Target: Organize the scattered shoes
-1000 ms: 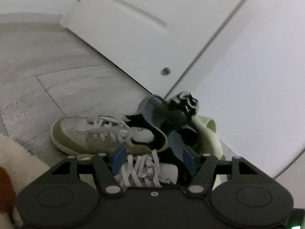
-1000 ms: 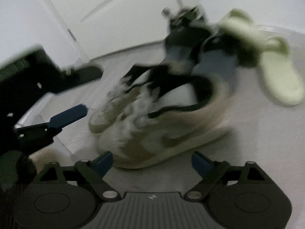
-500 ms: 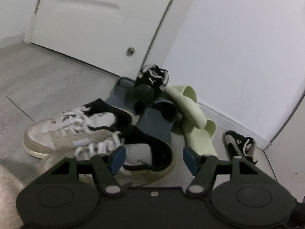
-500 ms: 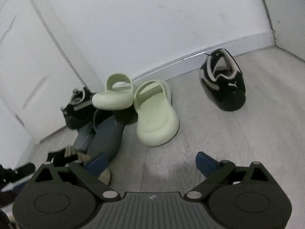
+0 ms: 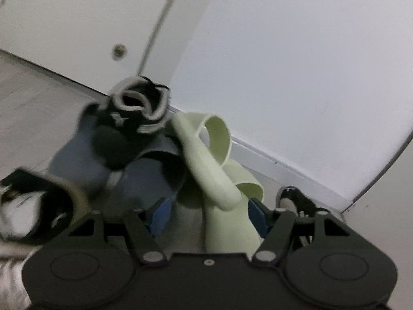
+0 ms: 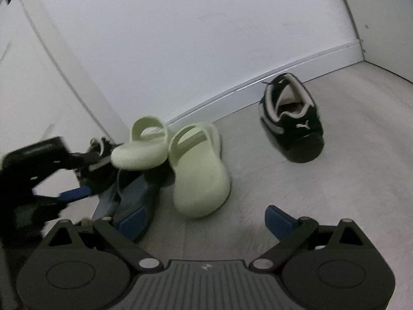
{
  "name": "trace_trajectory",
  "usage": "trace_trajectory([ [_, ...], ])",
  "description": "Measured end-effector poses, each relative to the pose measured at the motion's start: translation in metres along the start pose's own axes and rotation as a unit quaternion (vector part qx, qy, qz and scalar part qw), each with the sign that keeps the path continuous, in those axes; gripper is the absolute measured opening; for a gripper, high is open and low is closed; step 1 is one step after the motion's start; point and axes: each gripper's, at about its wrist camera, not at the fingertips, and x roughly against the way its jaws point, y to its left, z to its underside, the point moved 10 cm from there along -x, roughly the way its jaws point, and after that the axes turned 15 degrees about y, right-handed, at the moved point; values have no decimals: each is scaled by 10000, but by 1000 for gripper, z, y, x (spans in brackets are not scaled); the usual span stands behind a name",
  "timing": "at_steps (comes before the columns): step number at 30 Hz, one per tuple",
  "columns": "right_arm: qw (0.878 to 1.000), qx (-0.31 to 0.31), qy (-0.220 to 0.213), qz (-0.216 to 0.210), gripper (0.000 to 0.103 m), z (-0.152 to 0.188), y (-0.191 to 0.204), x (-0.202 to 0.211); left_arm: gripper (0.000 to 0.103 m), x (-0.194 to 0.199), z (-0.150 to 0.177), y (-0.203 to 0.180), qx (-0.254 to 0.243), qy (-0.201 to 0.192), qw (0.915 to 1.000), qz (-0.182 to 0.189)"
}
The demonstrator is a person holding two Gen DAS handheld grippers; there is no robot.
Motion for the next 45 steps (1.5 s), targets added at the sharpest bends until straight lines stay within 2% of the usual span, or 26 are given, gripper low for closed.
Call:
trace_trajectory([
  [5, 9998, -175, -58, 43, 98, -8, -15, 0, 67, -40, -24, -4, 313, 132, 9993, 163],
  [7, 9998, -211, -59, 23, 98, -10, -17, 0, 64, -56, -28, 1, 584, 257, 9978, 202],
  [9, 9996, -256, -64, -35, 98, -12, -19, 1, 44, -63, -30, 5, 740, 341, 9964, 251],
  [11, 9997, -229, -7, -85, 98, -12, -18, 1, 42, -69, -28, 8, 1032, 411, 9928, 438],
  [15, 10000, 48, -60, 22, 98, -12, -11, 4, 38, -54, -21, 8, 1144, 139, 9922, 471],
  [20, 9965, 724, -256, 339, 98, -8, 4, 12, 36, -5, -11, 12, 1493, -237, 9856, 760],
  [23, 9939, 990, -317, 364, 98, -5, 15, 16, 35, 27, 4, 11, 1641, -317, 9805, 1034],
  [27, 9934, 1035, -395, 297, 98, -1, 24, 28, 35, 70, 43, 2, 1472, -344, 9833, 1009],
  [30, 9934, 990, -502, 286, 98, 0, 25, 42, 35, 96, 75, 4, 1592, -353, 9824, 908],
  [36, 9954, 640, -687, 202, 98, -3, 16, 66, 34, 119, 142, 13, 1871, -21, 9767, 1049],
  [41, 9949, 504, -823, 290, 98, -6, 6, 83, 33, 122, 174, 21, 1951, 130, 9754, 1017],
  [44, 9947, 458, -853, 341, 98, -4, 1, 91, 34, 118, 189, 25, 2082, 345, 9730, 933],
  [45, 9947, 447, -853, 370, 98, -3, -2, 94, 33, 113, 197, 27, 2184, 500, 9699, 959],
])
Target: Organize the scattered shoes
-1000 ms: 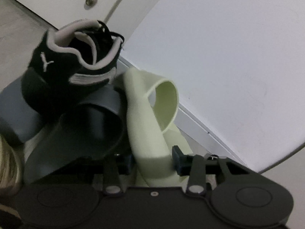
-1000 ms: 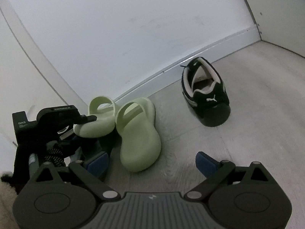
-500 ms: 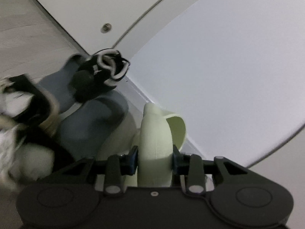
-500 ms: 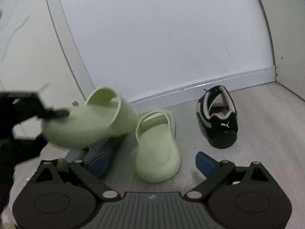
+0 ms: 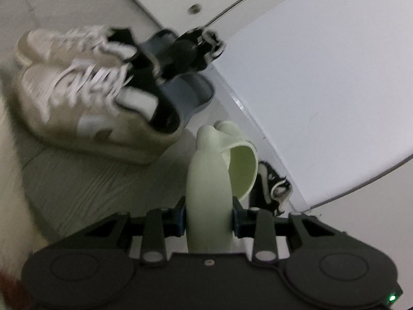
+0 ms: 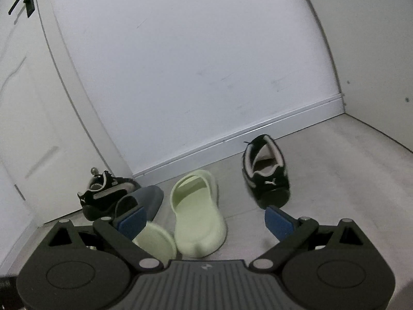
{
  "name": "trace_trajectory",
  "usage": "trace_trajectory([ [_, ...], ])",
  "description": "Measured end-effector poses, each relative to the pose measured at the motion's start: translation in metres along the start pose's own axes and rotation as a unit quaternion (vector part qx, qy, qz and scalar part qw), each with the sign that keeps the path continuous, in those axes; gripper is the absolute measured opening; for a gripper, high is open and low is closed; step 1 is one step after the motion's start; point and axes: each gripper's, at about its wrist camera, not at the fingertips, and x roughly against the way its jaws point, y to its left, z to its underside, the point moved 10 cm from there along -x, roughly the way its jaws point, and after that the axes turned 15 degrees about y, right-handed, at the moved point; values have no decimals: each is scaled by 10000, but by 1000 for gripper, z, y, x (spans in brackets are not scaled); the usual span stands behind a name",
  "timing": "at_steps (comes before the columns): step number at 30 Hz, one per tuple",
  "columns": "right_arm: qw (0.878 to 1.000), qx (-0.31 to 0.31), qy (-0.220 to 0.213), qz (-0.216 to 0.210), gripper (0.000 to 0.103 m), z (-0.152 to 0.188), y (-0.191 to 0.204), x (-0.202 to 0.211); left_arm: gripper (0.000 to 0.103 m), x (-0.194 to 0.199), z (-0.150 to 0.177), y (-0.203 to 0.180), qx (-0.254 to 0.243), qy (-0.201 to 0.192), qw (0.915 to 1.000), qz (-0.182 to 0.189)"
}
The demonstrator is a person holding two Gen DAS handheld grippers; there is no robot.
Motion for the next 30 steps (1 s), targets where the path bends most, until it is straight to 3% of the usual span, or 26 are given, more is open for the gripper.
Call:
trace_trajectory([
  [4, 9999, -111, 14, 23, 98, 1, -7, 3, 34, -24, 26, 26, 575, 587, 9966, 22],
  [8, 9998, -193, 39, -56, 98, 2, -8, 4, 37, -35, 28, 32, 531, 661, 9964, -15],
  [13, 9998, -146, 113, -87, 98, 5, -6, 2, 44, -42, 28, 49, 1038, 952, 9900, -53],
  [16, 9998, -116, 127, -94, 98, 5, -4, 1, 48, -44, 28, 47, 914, 1023, 9904, -137],
  [19, 9998, -85, 165, -99, 98, 7, -3, 0, 52, -50, 33, 45, 627, 1233, 9884, -627],
  [22, 9998, -55, 191, -95, 98, 8, -3, -1, 54, -50, 36, 42, 401, 1404, 9858, -833],
  [27, 9996, -45, 261, -110, 98, 9, -2, -4, 55, -48, 41, 31, -155, 1766, 9749, -1345],
  [30, 9995, -28, 302, -125, 98, 10, -1, -5, 56, -45, 46, 23, -655, 2046, 9641, -1559],
])
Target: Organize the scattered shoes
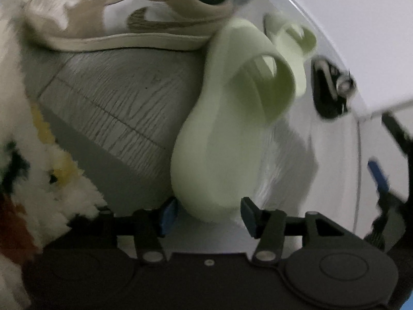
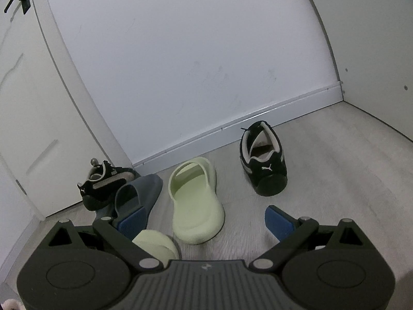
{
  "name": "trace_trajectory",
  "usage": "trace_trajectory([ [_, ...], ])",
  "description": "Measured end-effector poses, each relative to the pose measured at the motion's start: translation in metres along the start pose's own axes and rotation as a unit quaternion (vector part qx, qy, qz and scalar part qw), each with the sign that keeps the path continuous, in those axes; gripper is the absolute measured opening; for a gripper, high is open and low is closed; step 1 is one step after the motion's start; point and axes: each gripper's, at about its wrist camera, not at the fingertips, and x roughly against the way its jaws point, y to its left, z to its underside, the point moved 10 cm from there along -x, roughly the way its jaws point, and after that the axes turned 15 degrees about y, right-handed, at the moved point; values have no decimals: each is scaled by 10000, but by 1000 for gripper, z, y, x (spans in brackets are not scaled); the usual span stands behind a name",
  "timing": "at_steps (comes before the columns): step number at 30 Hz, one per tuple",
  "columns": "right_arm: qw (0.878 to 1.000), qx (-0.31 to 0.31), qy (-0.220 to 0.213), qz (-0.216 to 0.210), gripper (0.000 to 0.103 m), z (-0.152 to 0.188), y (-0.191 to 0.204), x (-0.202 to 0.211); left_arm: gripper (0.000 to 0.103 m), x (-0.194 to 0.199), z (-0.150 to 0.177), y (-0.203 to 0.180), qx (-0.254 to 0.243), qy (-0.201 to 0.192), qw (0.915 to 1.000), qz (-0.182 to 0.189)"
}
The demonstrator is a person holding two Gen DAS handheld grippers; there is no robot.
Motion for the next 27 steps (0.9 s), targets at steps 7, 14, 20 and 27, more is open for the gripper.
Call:
trace_trajectory([
  [7, 9996, 174, 157, -157, 96, 9, 16, -7, 56, 34, -4, 3, -413, -303, 9985, 182],
  [14, 9915, 475, 642, -1025, 55, 33, 78, -23, 62, 141, -73, 44, -698, -2359, 9663, -754],
  [20, 9644, 1719, 1654, -1141, 47, 86, 179, -76, 76, 189, -122, 89, -714, -3492, 9182, -1728],
  [27, 9632, 1640, 2126, 120, 14, 108, 185, -150, 75, 172, -174, 160, 696, -3403, 9372, -320],
])
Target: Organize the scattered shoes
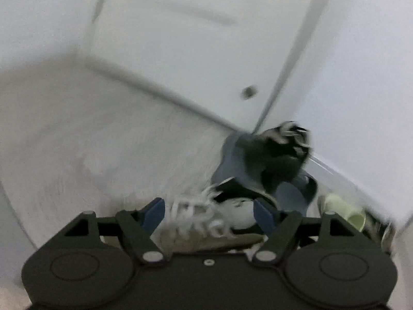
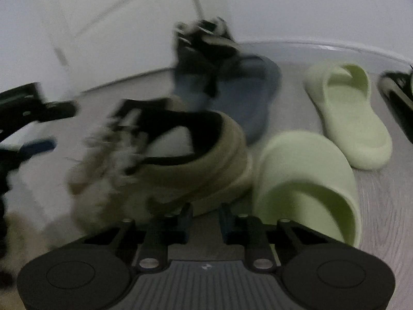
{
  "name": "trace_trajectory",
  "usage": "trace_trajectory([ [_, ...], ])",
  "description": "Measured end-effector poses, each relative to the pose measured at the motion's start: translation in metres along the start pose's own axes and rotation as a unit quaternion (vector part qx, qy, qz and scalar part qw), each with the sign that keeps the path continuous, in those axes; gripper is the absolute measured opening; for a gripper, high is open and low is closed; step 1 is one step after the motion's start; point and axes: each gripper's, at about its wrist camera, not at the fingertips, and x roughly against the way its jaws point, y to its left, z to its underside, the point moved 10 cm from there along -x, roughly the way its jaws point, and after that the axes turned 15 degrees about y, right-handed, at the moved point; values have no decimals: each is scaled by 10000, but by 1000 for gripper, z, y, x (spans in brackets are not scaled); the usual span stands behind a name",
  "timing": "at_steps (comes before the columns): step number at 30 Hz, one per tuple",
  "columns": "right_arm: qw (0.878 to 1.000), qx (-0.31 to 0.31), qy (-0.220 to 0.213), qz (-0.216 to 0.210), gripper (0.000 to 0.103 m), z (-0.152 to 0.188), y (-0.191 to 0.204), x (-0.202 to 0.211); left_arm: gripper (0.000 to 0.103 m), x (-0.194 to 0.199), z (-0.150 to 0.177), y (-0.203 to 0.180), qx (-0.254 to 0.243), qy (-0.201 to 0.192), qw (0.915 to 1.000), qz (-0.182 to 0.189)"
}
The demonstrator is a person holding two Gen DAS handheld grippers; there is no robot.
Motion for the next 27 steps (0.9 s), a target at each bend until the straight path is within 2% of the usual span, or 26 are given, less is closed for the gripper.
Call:
trace_trajectory([
  [4, 9985, 356, 74, 414, 11, -16, 6, -13, 75, 1, -5, 13, 489, -176, 9983, 252],
  [6, 9967, 590, 142, 545, 3, -22, 12, -16, 75, -2, -2, 9, 467, -165, 9983, 318],
  [8, 9938, 833, 181, 719, 3, -23, 16, -18, 75, -3, 0, 5, 414, -140, 9982, 403],
  [10, 9859, 1265, 111, 1090, 3, -26, 24, -24, 75, -2, 1, 0, 337, -188, 9981, 485],
  [12, 9790, 1620, 18, 1238, 3, -28, 34, -31, 75, -1, 1, -1, 347, -216, 9977, 550],
  [19, 9796, 1783, 48, 924, 3, -40, 67, -47, 75, 13, 2, 1, 503, -395, 9953, 723],
  [27, 9867, 1490, -169, 633, 3, -91, 101, -82, 75, 23, 1, 17, 946, -575, 9914, 698],
])
